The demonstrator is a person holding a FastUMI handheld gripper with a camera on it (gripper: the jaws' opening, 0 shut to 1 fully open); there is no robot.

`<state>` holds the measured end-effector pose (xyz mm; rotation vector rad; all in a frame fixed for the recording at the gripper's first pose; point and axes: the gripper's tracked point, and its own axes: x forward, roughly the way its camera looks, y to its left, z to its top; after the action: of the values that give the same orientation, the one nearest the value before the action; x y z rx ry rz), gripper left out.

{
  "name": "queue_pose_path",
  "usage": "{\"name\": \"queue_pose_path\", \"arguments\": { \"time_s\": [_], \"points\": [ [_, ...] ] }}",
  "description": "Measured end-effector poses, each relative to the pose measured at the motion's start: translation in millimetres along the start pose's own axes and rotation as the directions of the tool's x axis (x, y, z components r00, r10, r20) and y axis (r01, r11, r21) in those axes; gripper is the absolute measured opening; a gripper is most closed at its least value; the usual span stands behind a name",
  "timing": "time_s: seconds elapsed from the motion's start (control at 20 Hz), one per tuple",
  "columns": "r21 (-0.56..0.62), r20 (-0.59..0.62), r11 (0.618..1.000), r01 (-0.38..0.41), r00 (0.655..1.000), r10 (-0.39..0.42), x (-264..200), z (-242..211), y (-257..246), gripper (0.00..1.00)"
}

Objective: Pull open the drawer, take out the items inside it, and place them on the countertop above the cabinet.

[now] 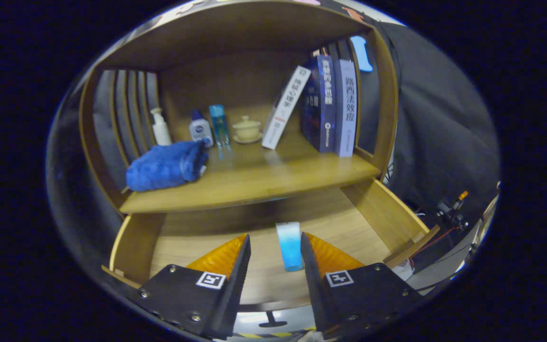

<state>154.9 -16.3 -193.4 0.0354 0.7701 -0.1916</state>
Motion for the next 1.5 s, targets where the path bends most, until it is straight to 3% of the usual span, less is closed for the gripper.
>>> {"name": "queue_pose_path", "arguments": {
  "time_s": [0.15,0.4,0.6,0.85,1.1,1.5],
  "points": [
    [-0.018,-0.124,0.999,0.037,0.991,-0.039,23,-10,-13,0.62],
    [0.060,-0.244,0.998,0.025,0.970,-0.010,55,-29,-13,0.62],
    [0.031,-0.353,0.999,0.032,0.935,-0.019,72,-56,-13,0.62],
    [0.078,-0.378,0.997,0.005,0.925,0.025,83,-59,-5,0.62],
    [0.036,-0.488,0.998,0.048,0.873,-0.024,84,-85,-15,0.62],
    [0.013,-0.514,0.998,0.057,0.857,-0.042,84,-85,-18,0.62]
  ]
}}
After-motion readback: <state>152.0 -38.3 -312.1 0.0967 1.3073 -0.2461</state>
